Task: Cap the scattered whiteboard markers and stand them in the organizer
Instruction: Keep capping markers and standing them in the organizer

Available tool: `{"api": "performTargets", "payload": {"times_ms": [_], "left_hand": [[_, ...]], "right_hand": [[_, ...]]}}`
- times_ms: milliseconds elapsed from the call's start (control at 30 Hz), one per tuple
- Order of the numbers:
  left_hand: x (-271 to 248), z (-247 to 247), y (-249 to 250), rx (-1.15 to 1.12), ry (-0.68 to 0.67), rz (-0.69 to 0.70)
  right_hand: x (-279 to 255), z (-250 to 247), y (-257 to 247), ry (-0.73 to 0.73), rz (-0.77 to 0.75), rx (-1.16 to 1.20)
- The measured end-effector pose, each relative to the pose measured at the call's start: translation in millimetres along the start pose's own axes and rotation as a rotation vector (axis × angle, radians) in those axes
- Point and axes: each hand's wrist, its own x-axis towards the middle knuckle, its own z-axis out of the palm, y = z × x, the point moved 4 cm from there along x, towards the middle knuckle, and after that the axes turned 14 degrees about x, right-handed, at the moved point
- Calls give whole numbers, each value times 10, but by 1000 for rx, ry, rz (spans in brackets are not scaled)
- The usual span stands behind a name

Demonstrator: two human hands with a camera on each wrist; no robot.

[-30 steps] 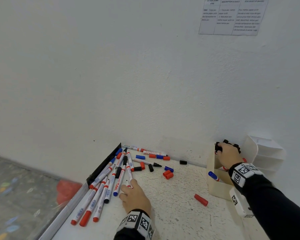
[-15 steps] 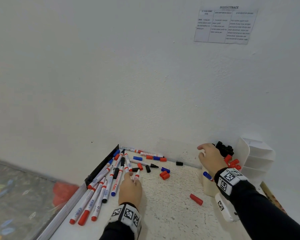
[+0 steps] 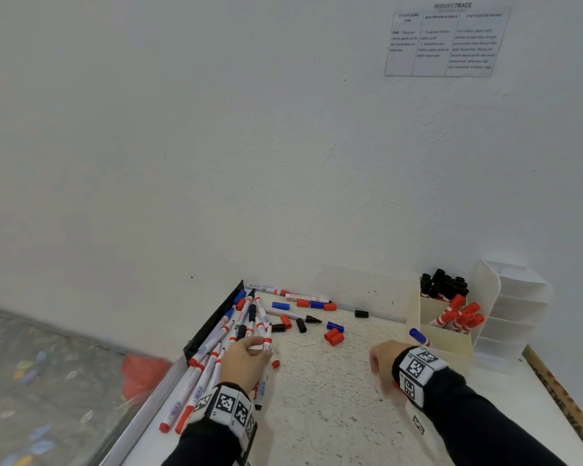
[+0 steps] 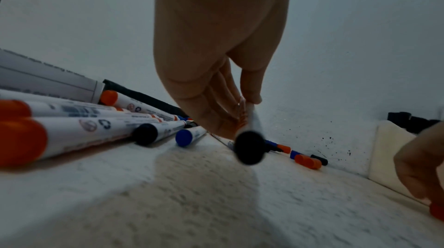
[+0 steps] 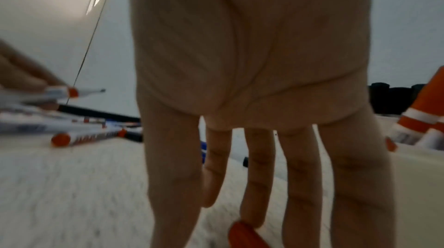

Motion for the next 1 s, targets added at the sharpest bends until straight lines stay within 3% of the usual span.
{"api": "performTargets", "payload": {"times_ms": [167,267,533,633,800,900,1000], "left_hand": [[22,31,-3,76,-1,59],[48,54,13,116,12,70],[76,208,73,248,-26,108],[86,280,92,257,-21,129],[91,313,57,277,32,133],[112,319,44,282,46,127],[130,332,25,284,57,114]], "right_hand": [[43,151,147,90,23,86],[85,62,84,139,-47,112],[227,-68,-267,437,-269,317],[324,-51,-624,357,-378,284],[501,129,-1037,171,-338,177],[551,173,-1087,184,-291,116],[559,158,-1084,247,-293,250]]}}
